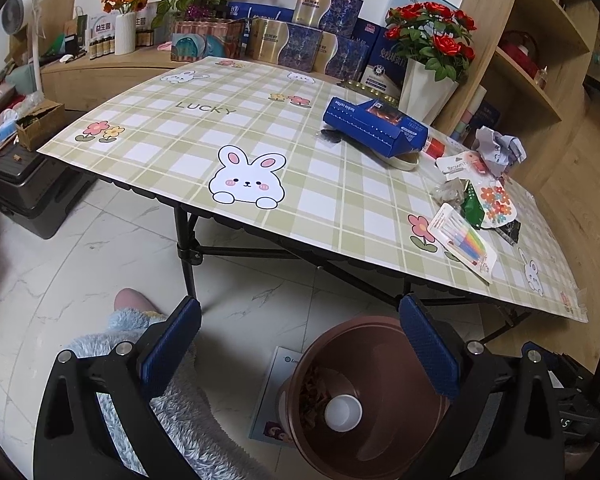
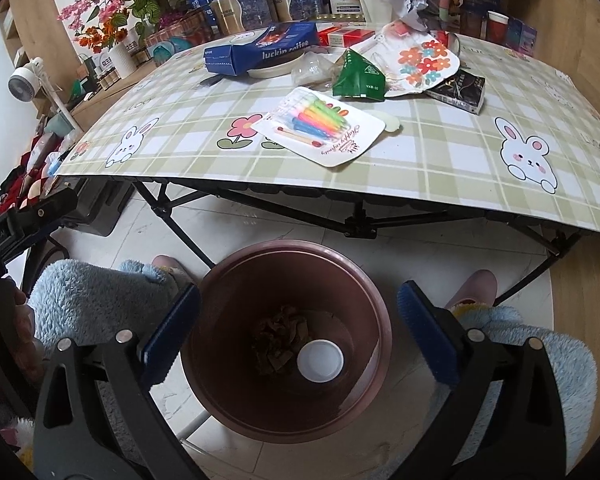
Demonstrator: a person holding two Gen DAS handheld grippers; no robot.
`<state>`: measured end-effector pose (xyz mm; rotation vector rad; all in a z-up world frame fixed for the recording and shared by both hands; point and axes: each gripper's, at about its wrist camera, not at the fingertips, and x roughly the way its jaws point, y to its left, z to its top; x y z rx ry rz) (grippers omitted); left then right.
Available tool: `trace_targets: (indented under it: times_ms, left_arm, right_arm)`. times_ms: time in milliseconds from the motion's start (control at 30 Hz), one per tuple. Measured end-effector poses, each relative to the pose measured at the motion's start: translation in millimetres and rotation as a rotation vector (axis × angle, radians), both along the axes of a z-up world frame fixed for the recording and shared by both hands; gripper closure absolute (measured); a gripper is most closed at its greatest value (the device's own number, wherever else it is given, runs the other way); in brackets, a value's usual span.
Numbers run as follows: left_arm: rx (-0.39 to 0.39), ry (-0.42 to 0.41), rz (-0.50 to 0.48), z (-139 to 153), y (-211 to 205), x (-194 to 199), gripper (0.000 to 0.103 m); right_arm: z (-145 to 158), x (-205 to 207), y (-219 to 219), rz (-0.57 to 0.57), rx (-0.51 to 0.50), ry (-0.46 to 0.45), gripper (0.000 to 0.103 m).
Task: Collect trash
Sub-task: 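Lower the white paper cup with the right gripper into the bin and release, then grasp the blue Luckin coffee bag with the left gripper and lift it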
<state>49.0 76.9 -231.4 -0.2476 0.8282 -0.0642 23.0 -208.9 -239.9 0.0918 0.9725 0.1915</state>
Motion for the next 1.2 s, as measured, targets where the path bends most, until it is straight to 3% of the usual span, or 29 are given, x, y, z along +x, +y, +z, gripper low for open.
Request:
trace_targets:
  times_ms: [267, 567, 900, 1100, 1167, 1200]
  left_arm:
    - [0.041, 0.022, -0.016, -3.7, -8.2, 3.3, 0.006]
    - [0.175, 0.003, -0.089, 17.2, -32.2, 33.1, 0.006]
    - [0.409, -0.093, -0.305, 58.8, -106.6, 129.4, 0.006]
    - [0.581, -0.014, -0.394, 40.8, -155.6, 213.4, 0.006]
    - [0.696, 0.041, -0.388, 27.9, -170.9, 243.1, 0.006]
    - [0.714, 0.049, -0.393, 24.6, -174.1, 249.6, 0.007]
  right_arm:
    - [-4.5, 3.1, -9.2, -0.027, 0.031, 0.013, 0.006]
    - [13.9, 19.6, -23.4, -0.042, -0.005, -0.055, 0.006]
    - [49.5, 65.5, -59.8, -0.085, 0.018, -0.127, 0.006]
    - [50.6, 92.7, -83.1, -0.127, 0.084, -0.136, 0.006]
    - [48.5, 100.8, -87.4, -0.129, 0.094, -0.129, 0.006]
    - [48.2, 104.2, -89.1, -0.127, 0.097, -0.128, 0.006]
